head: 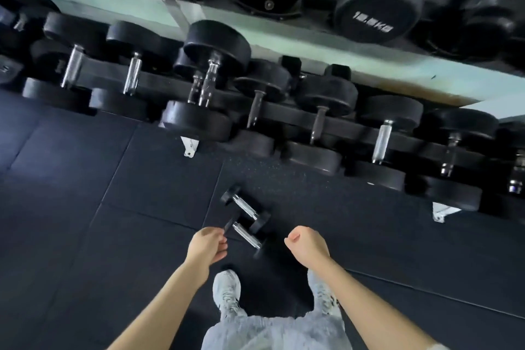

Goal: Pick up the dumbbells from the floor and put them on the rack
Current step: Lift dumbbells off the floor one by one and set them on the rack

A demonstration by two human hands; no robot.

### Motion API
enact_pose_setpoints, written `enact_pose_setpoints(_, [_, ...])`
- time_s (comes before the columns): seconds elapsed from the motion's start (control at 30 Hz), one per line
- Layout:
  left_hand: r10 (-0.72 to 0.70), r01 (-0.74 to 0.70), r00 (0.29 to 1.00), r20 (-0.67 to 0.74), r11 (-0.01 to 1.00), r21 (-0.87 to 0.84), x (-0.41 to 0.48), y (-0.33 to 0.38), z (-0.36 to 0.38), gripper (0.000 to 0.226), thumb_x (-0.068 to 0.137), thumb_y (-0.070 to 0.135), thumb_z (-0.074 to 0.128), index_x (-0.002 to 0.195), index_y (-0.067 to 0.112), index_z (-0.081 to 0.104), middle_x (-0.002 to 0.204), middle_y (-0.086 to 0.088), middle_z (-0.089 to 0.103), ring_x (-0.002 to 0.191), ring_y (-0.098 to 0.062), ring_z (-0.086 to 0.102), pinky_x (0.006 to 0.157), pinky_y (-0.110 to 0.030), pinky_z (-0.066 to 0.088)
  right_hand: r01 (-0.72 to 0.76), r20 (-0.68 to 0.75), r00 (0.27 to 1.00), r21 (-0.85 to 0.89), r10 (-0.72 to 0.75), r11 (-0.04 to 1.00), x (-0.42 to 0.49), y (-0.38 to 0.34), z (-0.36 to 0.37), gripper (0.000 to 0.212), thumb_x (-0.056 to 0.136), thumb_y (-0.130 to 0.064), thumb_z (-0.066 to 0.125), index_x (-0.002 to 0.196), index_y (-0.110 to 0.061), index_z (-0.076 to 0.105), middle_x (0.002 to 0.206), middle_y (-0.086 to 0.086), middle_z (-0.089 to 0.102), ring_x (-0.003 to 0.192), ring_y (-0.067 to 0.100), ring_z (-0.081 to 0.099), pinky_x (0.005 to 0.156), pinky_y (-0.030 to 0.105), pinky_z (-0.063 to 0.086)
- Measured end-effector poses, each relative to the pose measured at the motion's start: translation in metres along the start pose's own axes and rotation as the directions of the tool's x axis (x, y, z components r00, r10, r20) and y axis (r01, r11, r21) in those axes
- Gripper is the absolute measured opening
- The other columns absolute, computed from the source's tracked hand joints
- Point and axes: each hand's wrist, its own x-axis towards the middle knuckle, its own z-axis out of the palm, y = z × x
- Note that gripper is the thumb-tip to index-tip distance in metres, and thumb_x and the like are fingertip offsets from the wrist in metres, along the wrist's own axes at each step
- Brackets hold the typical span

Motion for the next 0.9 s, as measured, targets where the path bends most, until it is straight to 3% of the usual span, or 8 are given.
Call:
enact_pose_setpoints(0.13, [-0.025,0.025,1.000,-0.002,0.997,-0.067,0.083,-0.026,0.009,0.020,0.093,0.004,0.042,0.101,0.005,0.060,0.082,-0.008,0.059,0.074,-0.018,0.059,0.074,-0.029,0.053,-0.019,-0.011,1.000,-0.002,0.019,1.000,0.068,-0.002,0.055,0.025,0.091,-0.033,0.053,0.106,-0.017,0.064,0.110,-0.003,0.069,0.103,0.019,0.063,0.083,0.028,0.048])
enact_pose_setpoints(0.33, [-0.072,0.074,0.997,0.018,0.978,-0.195,0.221,-0.064,0.047,0.024,0.094,0.009,0.044,0.072,0.012,0.052,0.075,-0.005,0.054,0.071,-0.016,0.053,0.082,-0.035,0.051,0.021,-0.027,0.999,-0.061,-0.023,0.998,0.199,0.004,0.137,0.032,0.093,-0.040,0.049,0.115,-0.018,0.058,0.113,-0.001,0.069,0.108,0.022,0.062,0.081,0.027,0.044])
enact_pose_setpoints(0.47, [-0.041,0.047,0.999,0.034,0.975,-0.218,0.318,-0.077,0.080,0.031,0.093,0.008,0.040,0.063,0.016,0.043,0.067,-0.002,0.044,0.062,-0.014,0.043,0.062,-0.025,0.041,0.060,-0.023,0.998,-0.114,-0.063,0.992,0.294,0.013,0.183,0.036,0.093,-0.042,0.050,0.122,-0.020,0.055,0.119,0.002,0.067,0.111,0.025,0.062,0.086,0.029,0.048])
enact_pose_setpoints(0.67, [-0.080,0.098,0.994,0.079,0.961,-0.258,0.435,-0.087,0.132,0.015,0.089,0.005,0.043,0.075,0.009,0.050,0.070,-0.004,0.044,0.062,-0.013,0.043,0.059,-0.023,0.037,0.165,0.031,0.986,-0.262,-0.163,0.951,0.411,0.014,0.223,0.045,0.094,-0.042,0.048,0.126,-0.011,0.052,0.127,0.008,0.061,0.117,0.028,0.058,0.091,0.035,0.049])
enact_pose_setpoints(0.7, [-0.111,0.131,0.990,0.082,0.946,-0.298,0.450,-0.087,0.141,0.016,0.089,0.004,0.043,0.076,0.009,0.051,0.071,-0.004,0.045,0.064,-0.015,0.046,0.060,-0.025,0.039,0.165,0.087,0.985,-0.259,-0.148,0.952,0.426,0.012,0.228,0.044,0.092,-0.045,0.047,0.119,-0.010,0.054,0.122,0.009,0.063,0.113,0.030,0.059,0.087,0.035,0.049])
enact_pose_setpoints(0.77, [-0.169,0.150,0.986,-0.019,0.917,-0.369,0.470,-0.089,0.154,0.017,0.091,0.003,0.044,0.098,0.001,0.060,0.079,-0.007,0.053,0.082,-0.022,0.056,0.072,-0.030,0.045,0.153,0.219,0.971,-0.253,-0.098,0.955,0.449,0.009,0.240,0.044,0.087,-0.052,0.047,0.100,-0.010,0.056,0.106,0.011,0.066,0.105,0.033,0.062,0.077,0.033,0.046])
enact_pose_setpoints(0.83, [-0.219,0.207,0.976,0.009,0.907,-0.368,0.480,-0.091,0.161,0.030,0.088,0.001,0.049,0.116,-0.007,0.056,0.073,-0.008,0.051,0.089,-0.026,0.052,0.079,-0.033,0.041,0.163,0.333,0.940,-0.251,-0.073,0.954,0.463,0.007,0.251,0.053,0.081,-0.056,0.044,0.101,-0.010,0.061,0.095,0.009,0.067,0.097,0.033,0.064,0.078,0.035,0.048])
enact_pose_setpoints(0.9, [-0.237,0.232,0.971,0.031,0.901,-0.367,0.488,-0.092,0.159,0.029,0.083,0.000,0.052,0.111,-0.006,0.058,0.070,-0.009,0.049,0.080,-0.027,0.051,0.078,-0.035,0.039,0.179,0.384,0.921,-0.263,-0.067,0.948,0.472,0.008,0.258,0.050,0.084,-0.052,0.045,0.104,-0.010,0.063,0.089,0.008,0.065,0.084,0.027,0.061,0.074,0.034,0.047])
